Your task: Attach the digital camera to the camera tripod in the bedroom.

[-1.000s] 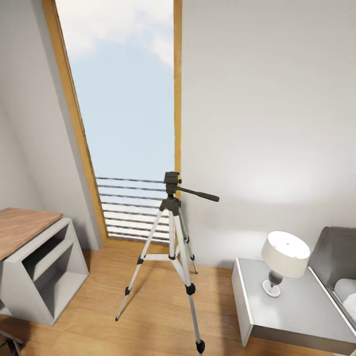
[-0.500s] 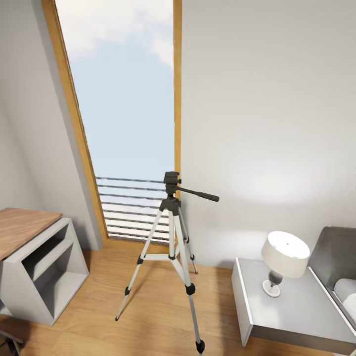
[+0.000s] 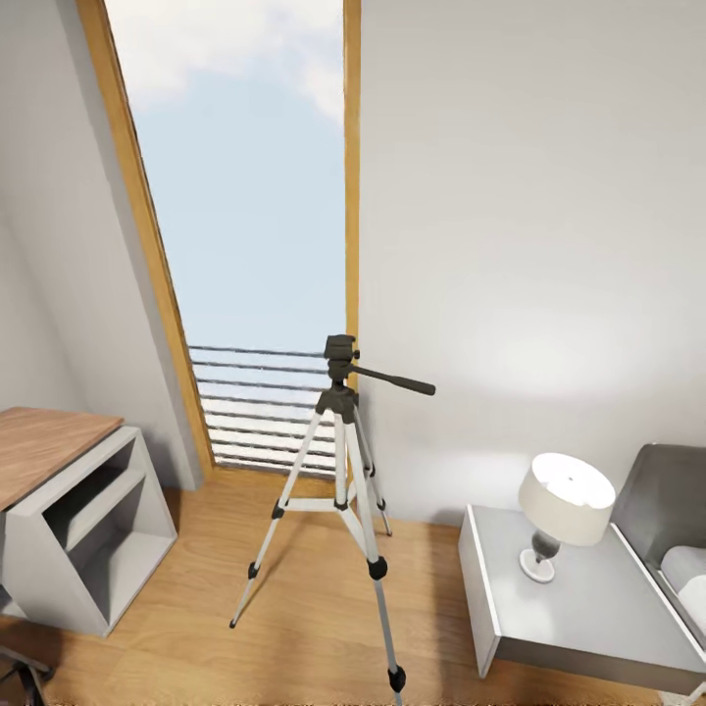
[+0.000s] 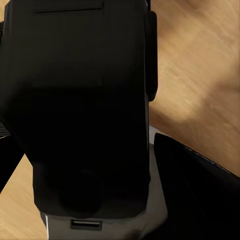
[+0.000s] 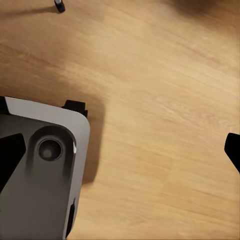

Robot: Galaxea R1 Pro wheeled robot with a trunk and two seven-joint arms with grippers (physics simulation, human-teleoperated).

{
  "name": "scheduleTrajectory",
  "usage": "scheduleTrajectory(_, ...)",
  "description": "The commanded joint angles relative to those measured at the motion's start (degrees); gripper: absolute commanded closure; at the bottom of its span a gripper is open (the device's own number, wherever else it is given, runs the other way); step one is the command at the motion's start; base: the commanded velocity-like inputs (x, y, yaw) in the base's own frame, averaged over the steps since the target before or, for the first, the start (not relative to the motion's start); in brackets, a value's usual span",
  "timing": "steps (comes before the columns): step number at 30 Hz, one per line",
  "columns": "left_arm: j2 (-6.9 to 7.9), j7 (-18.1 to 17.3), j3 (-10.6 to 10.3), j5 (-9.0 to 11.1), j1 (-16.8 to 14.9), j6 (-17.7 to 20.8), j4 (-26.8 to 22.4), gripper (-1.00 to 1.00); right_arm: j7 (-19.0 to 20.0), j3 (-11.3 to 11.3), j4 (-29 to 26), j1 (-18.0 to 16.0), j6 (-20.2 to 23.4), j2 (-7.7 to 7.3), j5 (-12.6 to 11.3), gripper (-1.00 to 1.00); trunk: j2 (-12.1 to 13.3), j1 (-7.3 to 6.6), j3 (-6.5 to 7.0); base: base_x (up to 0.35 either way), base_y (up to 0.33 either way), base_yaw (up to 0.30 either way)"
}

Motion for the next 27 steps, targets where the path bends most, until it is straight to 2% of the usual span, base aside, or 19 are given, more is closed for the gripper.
scheduleTrajectory(1, -0.01, 0.13, -0.56, 0.17, -0.04, -0.15, -0.09, 1.0, 0.13, 0.16, 0.18, -0.09, -0.35, -0.04, 0.09, -1.0, -0.09, 0.02, -0.19, 0.0, 0.0, 0.0)
scheduleTrajectory(27, 0.57, 0.11, -0.86, -0.62, -0.02, -0.18, -0.48, 1.0, -0.01, 0.12, 0.18, -0.09, -0.56, 0.27, 0.01, -1.0, -0.09, 0.02, -2.57, 0.0, 0.0, 0.0)
